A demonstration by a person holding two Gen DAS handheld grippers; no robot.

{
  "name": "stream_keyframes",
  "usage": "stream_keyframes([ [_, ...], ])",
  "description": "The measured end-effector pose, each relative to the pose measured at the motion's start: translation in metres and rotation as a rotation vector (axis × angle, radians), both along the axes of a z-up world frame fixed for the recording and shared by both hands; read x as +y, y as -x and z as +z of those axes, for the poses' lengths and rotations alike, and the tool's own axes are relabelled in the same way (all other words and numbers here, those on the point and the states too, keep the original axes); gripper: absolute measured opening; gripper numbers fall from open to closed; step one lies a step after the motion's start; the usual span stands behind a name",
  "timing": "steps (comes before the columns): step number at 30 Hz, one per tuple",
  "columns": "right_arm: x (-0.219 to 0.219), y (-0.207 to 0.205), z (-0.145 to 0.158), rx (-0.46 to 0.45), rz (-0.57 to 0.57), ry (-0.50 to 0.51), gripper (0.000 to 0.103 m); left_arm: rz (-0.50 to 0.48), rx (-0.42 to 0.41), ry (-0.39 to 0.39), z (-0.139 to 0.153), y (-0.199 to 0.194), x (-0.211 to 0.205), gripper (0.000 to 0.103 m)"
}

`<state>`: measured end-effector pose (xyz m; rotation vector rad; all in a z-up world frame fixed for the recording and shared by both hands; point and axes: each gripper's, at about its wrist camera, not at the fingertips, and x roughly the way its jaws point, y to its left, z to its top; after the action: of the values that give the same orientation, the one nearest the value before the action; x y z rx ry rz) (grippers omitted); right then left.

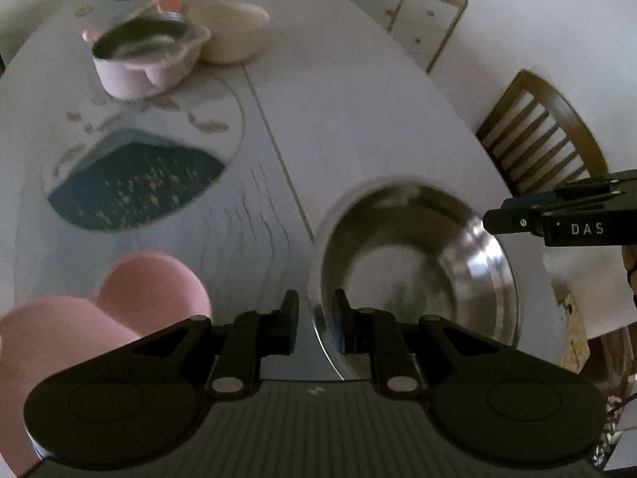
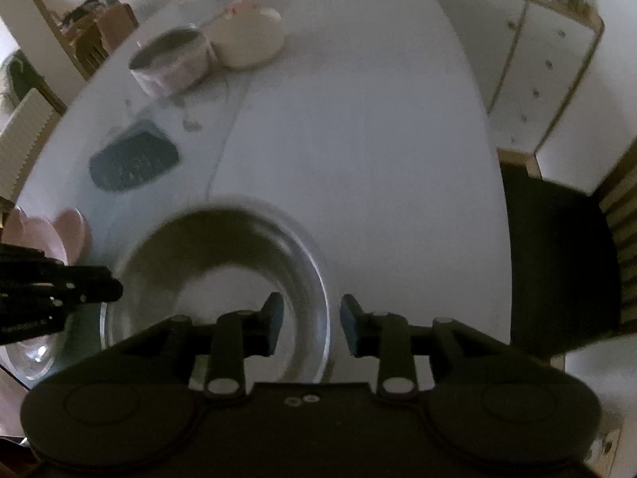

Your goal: Organize plates and bowls

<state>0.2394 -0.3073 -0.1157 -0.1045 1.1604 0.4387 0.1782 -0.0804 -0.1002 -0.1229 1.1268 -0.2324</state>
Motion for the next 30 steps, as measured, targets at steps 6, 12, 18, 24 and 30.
stream_keyframes([
  [6,0.025,-0.021,0.024,-0.072,0.064,-0.012,0.042,0.055,-0.063,-0.022,0.021,-0.020,0.021,0.036],
  [12,0.061,-0.050,0.037,-0.125,0.109,-0.018,0.048,0.135,-0.125,-0.063,0.034,-0.055,0.051,0.047],
  [18,0.096,-0.089,0.040,-0.132,0.120,-0.040,0.065,0.225,-0.159,-0.123,0.038,-0.095,0.082,0.068],
  [24,0.121,-0.129,0.036,-0.096,0.086,-0.086,0.075,0.330,-0.141,-0.152,0.027,-0.138,0.118,0.069],
  [30,0.150,-0.163,0.026,-0.063,0.051,-0.110,0.075,0.402,-0.133,-0.156,0.024,-0.178,0.147,0.069],
])
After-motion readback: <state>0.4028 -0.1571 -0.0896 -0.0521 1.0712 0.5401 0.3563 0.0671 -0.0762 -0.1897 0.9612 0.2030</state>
